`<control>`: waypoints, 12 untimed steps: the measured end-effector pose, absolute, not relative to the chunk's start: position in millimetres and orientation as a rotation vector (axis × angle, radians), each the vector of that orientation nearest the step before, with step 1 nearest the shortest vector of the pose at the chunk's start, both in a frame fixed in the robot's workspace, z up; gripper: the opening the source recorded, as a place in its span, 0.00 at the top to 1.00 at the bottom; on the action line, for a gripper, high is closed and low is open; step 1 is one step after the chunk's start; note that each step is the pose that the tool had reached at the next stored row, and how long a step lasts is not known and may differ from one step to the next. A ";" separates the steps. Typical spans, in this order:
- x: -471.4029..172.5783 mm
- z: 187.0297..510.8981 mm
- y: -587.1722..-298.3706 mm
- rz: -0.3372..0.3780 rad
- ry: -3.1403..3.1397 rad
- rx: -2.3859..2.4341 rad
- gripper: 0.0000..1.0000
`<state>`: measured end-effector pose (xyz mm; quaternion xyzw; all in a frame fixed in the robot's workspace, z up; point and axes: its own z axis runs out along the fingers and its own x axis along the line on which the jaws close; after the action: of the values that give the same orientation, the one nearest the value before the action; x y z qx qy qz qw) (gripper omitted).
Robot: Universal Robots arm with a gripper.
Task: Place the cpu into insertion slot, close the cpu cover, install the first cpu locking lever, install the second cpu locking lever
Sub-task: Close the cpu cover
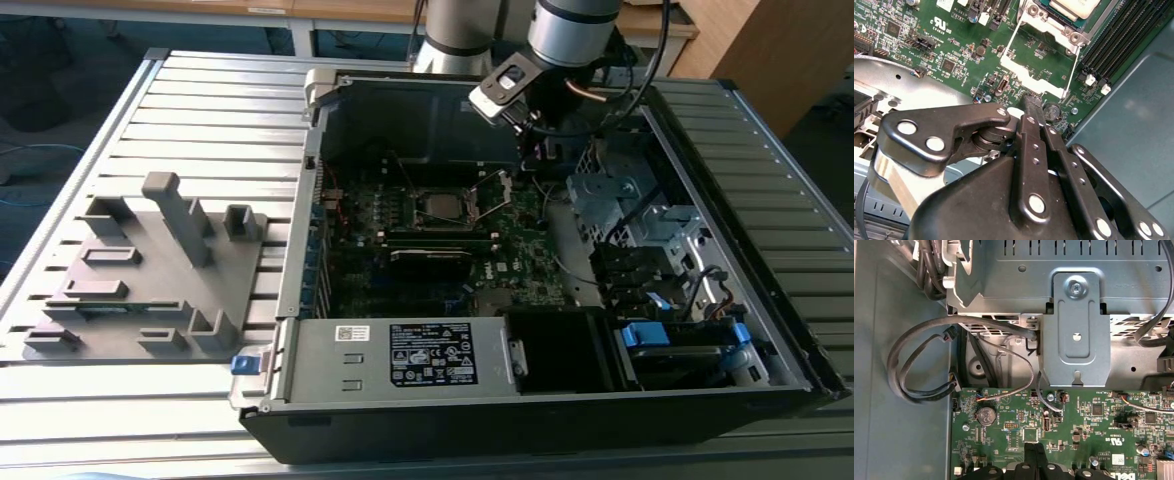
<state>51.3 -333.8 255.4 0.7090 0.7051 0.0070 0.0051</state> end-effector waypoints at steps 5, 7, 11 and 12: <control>52.3 254.1 -333.7 0.022 2.208 2.220 0.90; 52.3 253.1 -333.8 0.021 2.208 2.220 0.90; 52.6 251.4 -333.8 0.021 2.208 2.220 0.90; 52.7 251.2 -333.8 0.021 2.208 2.220 0.90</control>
<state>52.7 -333.8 251.2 0.7090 0.7052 0.0068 0.0052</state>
